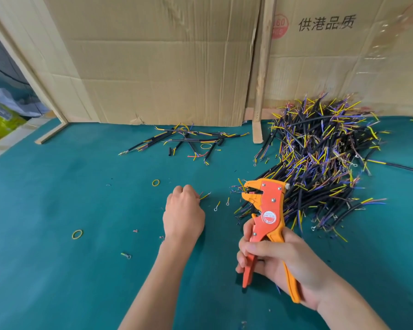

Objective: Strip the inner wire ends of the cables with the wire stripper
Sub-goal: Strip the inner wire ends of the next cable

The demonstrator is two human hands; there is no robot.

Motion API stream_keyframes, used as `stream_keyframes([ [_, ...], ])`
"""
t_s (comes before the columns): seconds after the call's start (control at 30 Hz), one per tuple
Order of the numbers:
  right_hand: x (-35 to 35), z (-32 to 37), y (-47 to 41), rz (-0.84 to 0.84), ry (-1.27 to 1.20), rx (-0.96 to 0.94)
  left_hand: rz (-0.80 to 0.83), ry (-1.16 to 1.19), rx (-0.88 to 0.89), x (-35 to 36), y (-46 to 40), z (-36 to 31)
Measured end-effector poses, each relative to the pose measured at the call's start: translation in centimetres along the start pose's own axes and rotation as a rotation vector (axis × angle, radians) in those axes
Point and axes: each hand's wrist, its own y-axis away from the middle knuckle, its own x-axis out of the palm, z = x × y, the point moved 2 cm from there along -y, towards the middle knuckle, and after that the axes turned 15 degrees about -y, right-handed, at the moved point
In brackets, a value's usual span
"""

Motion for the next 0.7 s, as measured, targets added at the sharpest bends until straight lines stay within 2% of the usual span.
stream_keyframes([
  [0.17,0.0,0.0,-0.1,-0.009,-0.001,0.009,-0.144,0.268,0.097,-0.7,0.8,-1.2],
  [0.27,0.1,0.0,0.0,-0.013,-0.011,0.008,-0.153,0.471,0.157,-0.5,2.0,-2.8],
  [0.37,0.2,0.1,0.0,-0.016,-0.025,0.003,-0.122,0.578,0.138,-0.1,3.0,-3.3],
  [0.5,0.1,0.2,0.0,-0.038,-0.052,0.007,-0.183,0.72,0.116,-0.2,3.9,-3.3],
  [0.57,0.1,0.2,0.0,-0.039,-0.06,0.011,-0.206,0.735,0.105,-0.2,3.9,-3.2],
  [0.7,0.0,0.2,-0.1,-0.041,-0.066,0.004,-0.219,0.606,0.135,0.5,3.8,-3.0],
])
